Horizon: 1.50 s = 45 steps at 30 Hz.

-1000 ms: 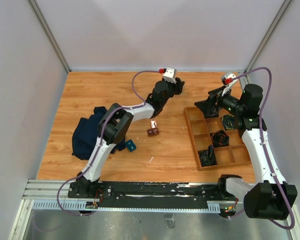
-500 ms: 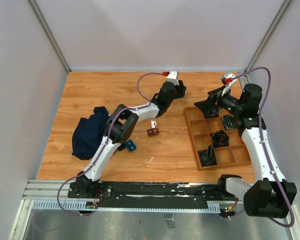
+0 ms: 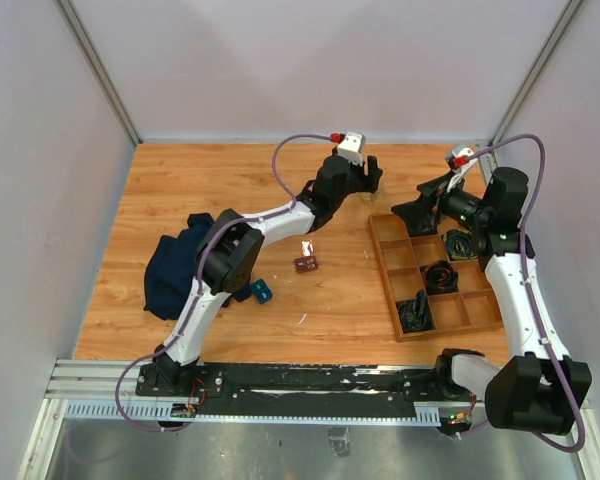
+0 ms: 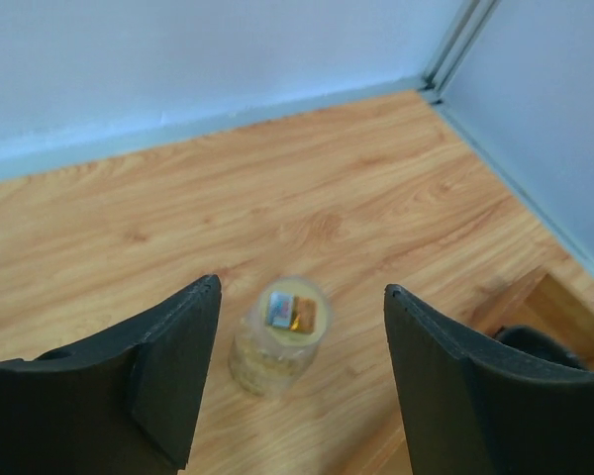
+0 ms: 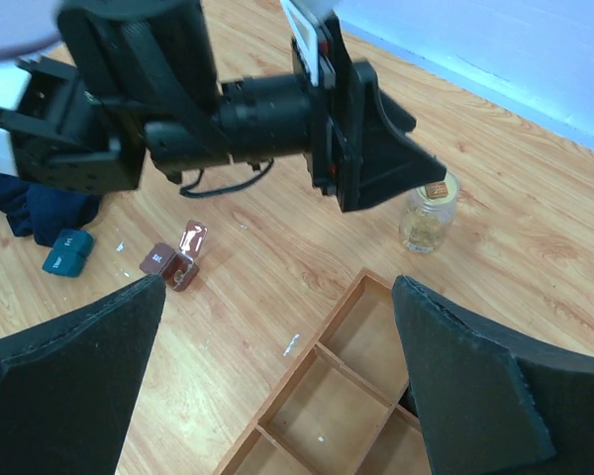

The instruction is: Sort the pills into containers

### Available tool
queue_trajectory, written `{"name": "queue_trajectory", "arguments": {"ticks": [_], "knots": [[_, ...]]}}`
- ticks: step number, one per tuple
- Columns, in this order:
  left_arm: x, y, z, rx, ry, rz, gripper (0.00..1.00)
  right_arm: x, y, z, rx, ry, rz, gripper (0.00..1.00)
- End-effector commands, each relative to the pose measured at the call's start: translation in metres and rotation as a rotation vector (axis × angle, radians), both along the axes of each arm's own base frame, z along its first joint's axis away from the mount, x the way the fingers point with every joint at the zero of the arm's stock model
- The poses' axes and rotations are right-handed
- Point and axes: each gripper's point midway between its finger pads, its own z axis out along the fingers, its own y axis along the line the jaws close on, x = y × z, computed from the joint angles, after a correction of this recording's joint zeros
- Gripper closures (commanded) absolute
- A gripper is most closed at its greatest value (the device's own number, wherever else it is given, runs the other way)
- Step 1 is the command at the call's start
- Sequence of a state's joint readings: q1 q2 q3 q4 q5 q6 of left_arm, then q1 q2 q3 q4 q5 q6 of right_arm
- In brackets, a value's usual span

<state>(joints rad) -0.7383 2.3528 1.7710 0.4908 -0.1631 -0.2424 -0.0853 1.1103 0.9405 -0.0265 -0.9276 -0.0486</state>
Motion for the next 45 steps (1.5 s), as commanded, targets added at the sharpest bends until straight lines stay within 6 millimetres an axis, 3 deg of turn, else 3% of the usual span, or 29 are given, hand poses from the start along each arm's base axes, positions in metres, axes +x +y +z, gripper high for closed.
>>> {"name": "queue_trajectory", "arguments": {"ticks": [1, 7, 8, 10, 13, 17, 20, 24, 27, 29, 31, 36, 41, 45], "knots": [[-0.022, -0.009, 0.075, -0.044, -0.126, -0.08, 0.29, -0.008, -0.002, 0.008, 0.001, -0.035, 0.017, 0.01], [-0.057, -0.002, 0.112, -0.065, -0.164, -0.187, 0.29, -0.021, 0.009, 0.002, 0.009, -0.044, 0.11, 0.02], [-0.069, 0.004, 0.127, -0.079, -0.184, -0.219, 0.29, -0.023, 0.011, -0.001, 0.01, -0.046, 0.134, 0.01], [-0.094, 0.017, 0.14, -0.104, -0.192, -0.284, 0.29, -0.029, 0.016, -0.006, 0.018, -0.055, 0.182, 0.01], [-0.128, 0.048, 0.137, -0.149, -0.135, -0.323, 0.29, -0.031, 0.022, -0.014, 0.048, -0.04, 0.211, 0.01], [-0.166, 0.1, 0.098, -0.148, -0.018, -0.302, 0.29, -0.029, 0.046, -0.036, 0.097, 0.081, 0.253, 0.01], [-0.18, 0.143, 0.071, -0.165, 0.053, -0.238, 0.32, -0.028, 0.072, -0.062, 0.092, 0.178, 0.277, 0.01], [-0.188, 0.193, 0.032, -0.174, 0.155, -0.139, 0.34, -0.037, 0.111, -0.107, 0.021, 0.259, 0.351, 0.01], [-0.184, 0.218, 0.01, -0.175, 0.213, -0.079, 0.38, -0.05, 0.137, -0.136, -0.069, 0.257, 0.462, 0.02], [-0.176, 0.226, -0.004, -0.167, 0.266, -0.06, 0.45, -0.052, 0.148, -0.152, -0.055, 0.307, 0.488, 0.0], [-0.166, 0.228, -0.02, -0.157, 0.338, -0.056, 0.57, -0.05, 0.154, -0.17, -0.05, 0.384, 0.47, 0.07], [-0.15, 0.22, -0.054, -0.139, 0.434, -0.083, 0.59, -0.04, 0.158, -0.205, -0.145, 0.496, 0.409, 0.28], [-0.158, 0.218, -0.071, -0.089, 0.448, -0.126, 0.57, -0.037, 0.165, -0.19, -0.126, 0.51, 0.45, 0.3], [-0.175, 0.226, -0.062, -0.023, 0.359, -0.169, 0.53, -0.022, 0.168, -0.168, -0.084, 0.51, 0.489, 0.28]]}}
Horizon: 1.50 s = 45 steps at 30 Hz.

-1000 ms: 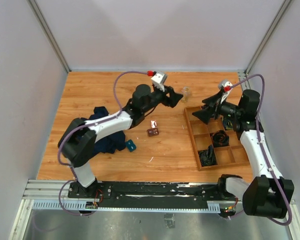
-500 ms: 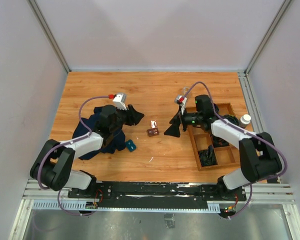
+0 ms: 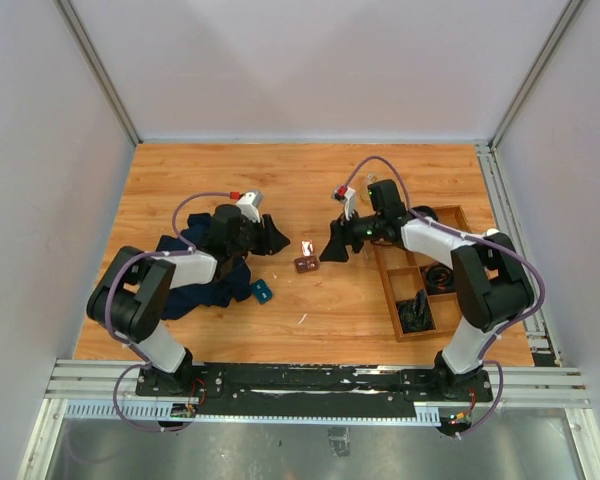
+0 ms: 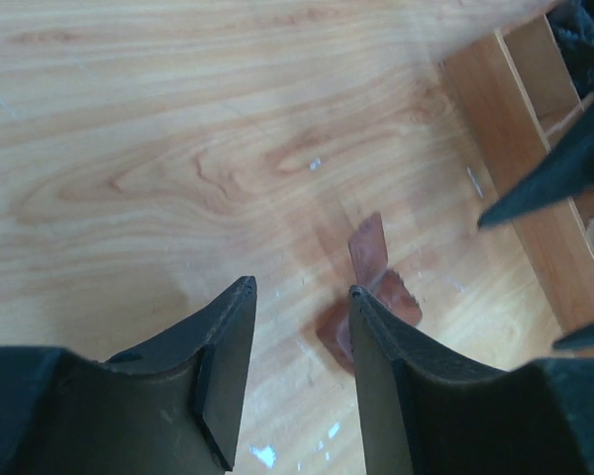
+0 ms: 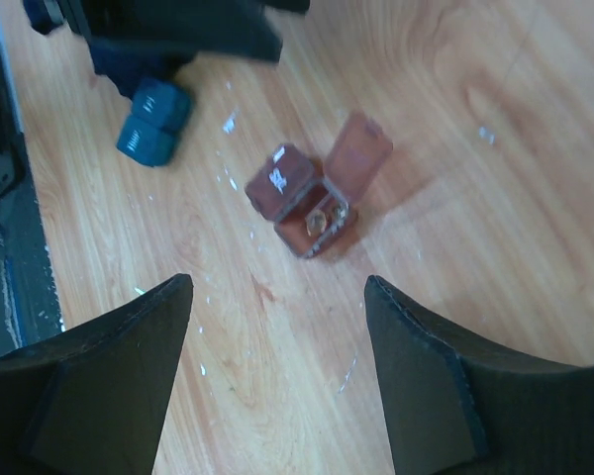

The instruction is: Sort the pills into containers

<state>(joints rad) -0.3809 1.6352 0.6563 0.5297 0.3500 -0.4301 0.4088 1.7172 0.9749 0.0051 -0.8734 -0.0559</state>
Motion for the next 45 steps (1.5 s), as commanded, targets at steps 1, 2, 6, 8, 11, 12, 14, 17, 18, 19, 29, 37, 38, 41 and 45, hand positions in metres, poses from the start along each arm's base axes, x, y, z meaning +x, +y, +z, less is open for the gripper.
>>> {"name": "queue_trajectory", "arguments": {"ticks": [1, 2, 6, 8, 11, 12, 14, 17, 18, 19, 29, 37, 38, 41, 45], "knots": [[-0.018, 0.005, 0.023, 0.041, -0.153, -0.091, 0.52, 0.015, 0.007, 0.027, 0.061, 0.018, 0.04, 0.28], [-0.023, 0.007, 0.028, 0.049, -0.191, -0.109, 0.49, 0.019, 0.008, 0.026, 0.066, 0.042, 0.042, 0.28], [-0.052, 0.005, 0.04, 0.129, -0.386, -0.233, 0.39, 0.024, 0.014, 0.022, 0.068, 0.132, 0.093, 0.29], [-0.065, 0.004, 0.044, 0.18, -0.508, -0.283, 0.32, 0.027, 0.015, 0.018, 0.061, 0.152, 0.098, 0.28], [-0.081, 0.004, 0.05, 0.192, -0.641, -0.327, 0.26, 0.036, 0.012, 0.009, 0.017, 0.152, 0.055, 0.27], [-0.085, 0.005, 0.049, 0.191, -0.667, -0.336, 0.25, 0.041, 0.011, 0.006, -0.007, 0.15, 0.029, 0.26], [-0.091, 0.003, 0.048, 0.179, -0.7, -0.361, 0.25, 0.047, 0.012, 0.003, -0.013, 0.157, 0.016, 0.25], [-0.098, 0.001, 0.047, 0.146, -0.701, -0.373, 0.25, 0.051, 0.018, -0.014, -0.011, 0.22, 0.034, 0.24], [-0.101, 0.002, 0.045, 0.138, -0.695, -0.371, 0.25, 0.052, 0.02, -0.015, -0.009, 0.232, 0.044, 0.24], [-0.105, 0.003, 0.046, 0.13, -0.698, -0.369, 0.25, 0.054, 0.021, -0.019, -0.013, 0.24, 0.049, 0.25], [-0.128, 0.007, 0.07, 0.038, -0.743, -0.343, 0.26, 0.053, 0.038, -0.024, 0.075, 0.291, 0.13, 0.28], [-0.137, 0.004, 0.074, 0.007, -0.742, -0.358, 0.26, 0.046, 0.047, -0.035, 0.125, 0.364, 0.15, 0.46], [-0.137, 0.003, 0.075, 0.004, -0.745, -0.357, 0.26, 0.045, 0.048, -0.038, 0.126, 0.373, 0.151, 0.48], [-0.139, 0.003, 0.078, -0.004, -0.754, -0.356, 0.26, 0.045, 0.049, -0.04, 0.132, 0.384, 0.151, 0.54], [-0.141, 0.003, 0.082, -0.014, -0.765, -0.358, 0.26, 0.044, 0.052, -0.037, 0.16, 0.397, 0.164, 0.62]]}}
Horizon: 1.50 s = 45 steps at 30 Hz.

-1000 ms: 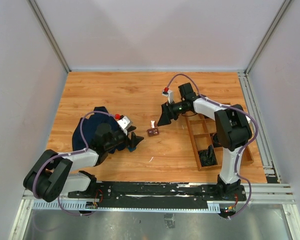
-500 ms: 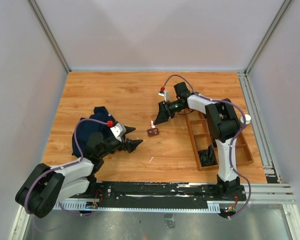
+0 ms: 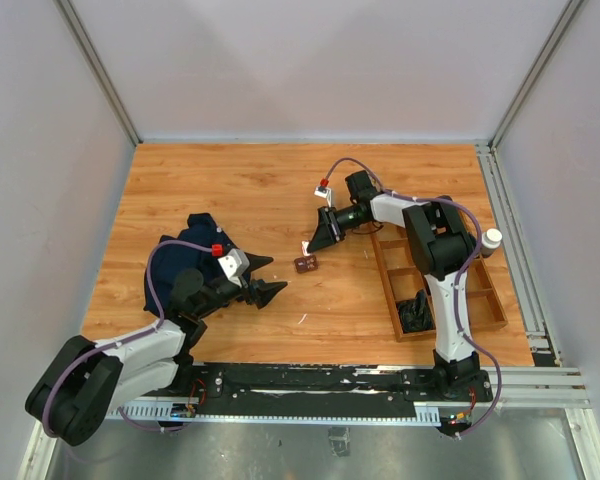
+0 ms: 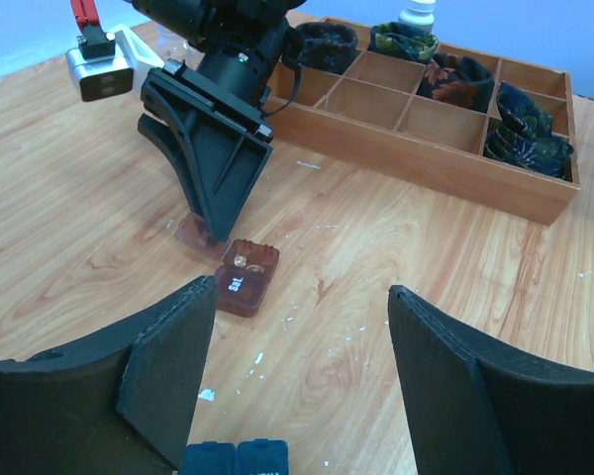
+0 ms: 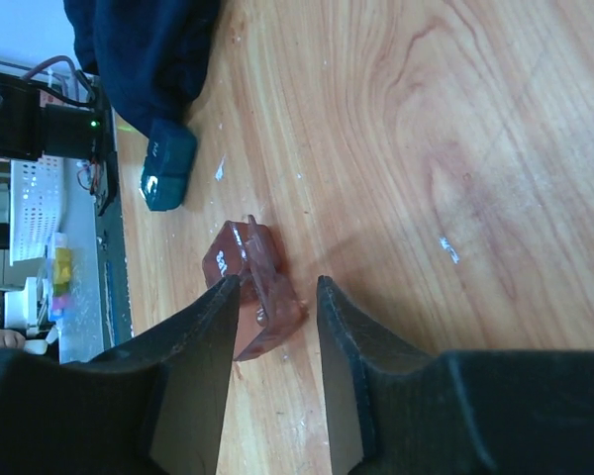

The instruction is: Sort the pills into containers

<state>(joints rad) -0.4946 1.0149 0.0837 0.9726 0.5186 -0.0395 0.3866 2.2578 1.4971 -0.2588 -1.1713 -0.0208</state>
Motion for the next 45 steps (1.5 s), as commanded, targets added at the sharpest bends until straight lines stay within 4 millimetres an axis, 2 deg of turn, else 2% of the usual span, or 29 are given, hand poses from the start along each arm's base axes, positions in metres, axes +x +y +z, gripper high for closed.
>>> {"name": "queue_trajectory", "arguments": {"ticks": [1, 15, 19, 21, 28, 31, 34, 36, 38, 42, 45], "knots": [[-0.006, -0.003, 0.009, -0.028, -0.034, -0.023, 0.26, -0.002, 0.01, 0.007, 0.052, 0.016, 0.025, 0.65], [-0.012, -0.006, 0.017, -0.062, -0.026, -0.05, 0.26, -0.008, 0.014, 0.007, 0.106, 0.061, 0.044, 0.87], [-0.016, -0.012, 0.023, -0.091, 0.013, -0.088, 0.27, -0.01, 0.014, 0.015, 0.129, 0.048, 0.055, 0.98], [-0.018, -0.014, 0.028, -0.111, 0.024, -0.1, 0.27, -0.01, 0.014, 0.021, 0.135, 0.033, 0.057, 0.99], [-0.02, -0.012, 0.061, -0.295, 0.133, -0.077, 0.25, -0.013, 0.013, 0.057, 0.176, -0.056, 0.063, 0.99], [-0.014, -0.012, 0.067, -0.368, 0.251, -0.04, 0.21, -0.018, 0.012, 0.079, 0.204, -0.089, 0.069, 0.99], [-0.011, -0.016, 0.072, -0.419, 0.374, -0.044, 0.21, -0.024, 0.009, 0.102, 0.224, -0.126, 0.066, 1.0], [-0.01, -0.019, 0.074, -0.449, 0.445, -0.054, 0.22, -0.029, 0.005, 0.126, 0.246, -0.15, 0.054, 0.99], [-0.009, -0.019, 0.077, -0.489, 0.506, -0.06, 0.22, -0.034, 0.001, 0.142, 0.265, -0.156, 0.04, 0.99], [-0.006, -0.015, 0.084, -0.571, 0.556, -0.044, 0.22, -0.048, -0.007, 0.172, 0.285, -0.181, 0.023, 0.99], [-0.009, -0.013, 0.088, -0.615, 0.571, -0.053, 0.2, -0.061, -0.011, 0.184, 0.291, -0.172, 0.006, 0.99]]}}
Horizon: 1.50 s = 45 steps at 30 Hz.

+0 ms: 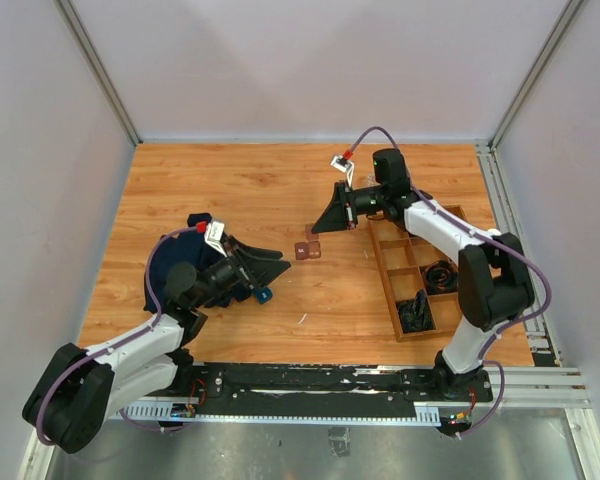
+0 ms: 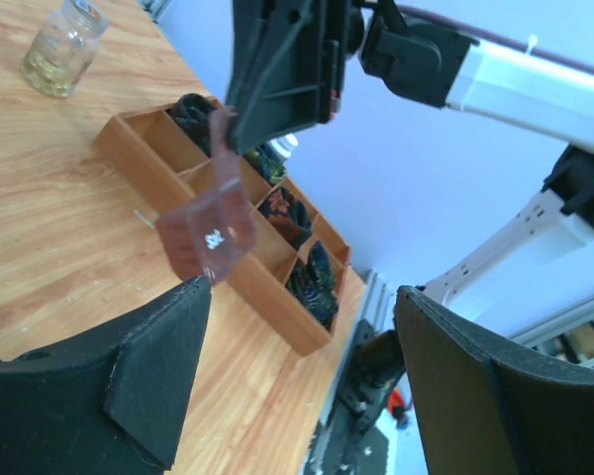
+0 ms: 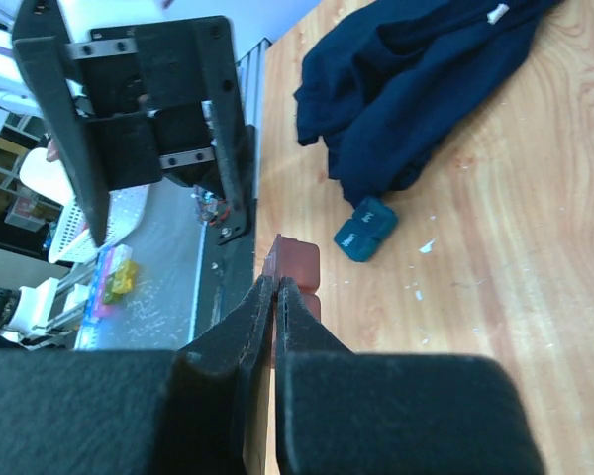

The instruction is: Sort the pills into containers

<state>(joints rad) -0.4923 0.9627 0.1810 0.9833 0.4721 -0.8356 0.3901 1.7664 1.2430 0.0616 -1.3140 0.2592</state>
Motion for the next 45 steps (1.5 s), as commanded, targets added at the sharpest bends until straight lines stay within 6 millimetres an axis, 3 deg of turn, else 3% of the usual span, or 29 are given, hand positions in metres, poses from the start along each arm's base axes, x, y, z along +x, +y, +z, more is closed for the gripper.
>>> {"name": "queue_trajectory", "arguments": {"ticks": [1, 5, 13, 15, 32, 35, 45], "knots": [[-0.003, 0.003, 0.018, -0.126, 0.048, -0.006, 0.2, -0.016, -0.008, 0.02, 0.023, 0.042, -0.02, 0.99], [-0.007, -0.001, 0.019, -0.145, 0.063, -0.047, 0.2, -0.025, -0.011, 0.024, 0.04, 0.05, -0.027, 1.0], [-0.004, -0.019, 0.0, -0.113, 0.143, -0.094, 0.27, -0.033, -0.011, 0.029, 0.071, 0.043, -0.003, 0.99], [-0.004, -0.023, -0.002, -0.111, 0.151, -0.111, 0.33, -0.035, -0.01, 0.027, 0.071, 0.047, 0.002, 0.99], [0.002, -0.04, -0.003, -0.166, 0.178, -0.184, 0.53, -0.043, -0.003, 0.022, 0.071, 0.066, 0.04, 0.99], [0.005, -0.04, -0.005, -0.15, 0.183, -0.165, 0.62, -0.043, -0.003, 0.021, 0.07, 0.07, 0.042, 0.99], [0.016, -0.038, -0.015, -0.093, 0.209, -0.1, 0.6, -0.048, -0.001, 0.023, 0.076, 0.06, 0.061, 0.99]]}}
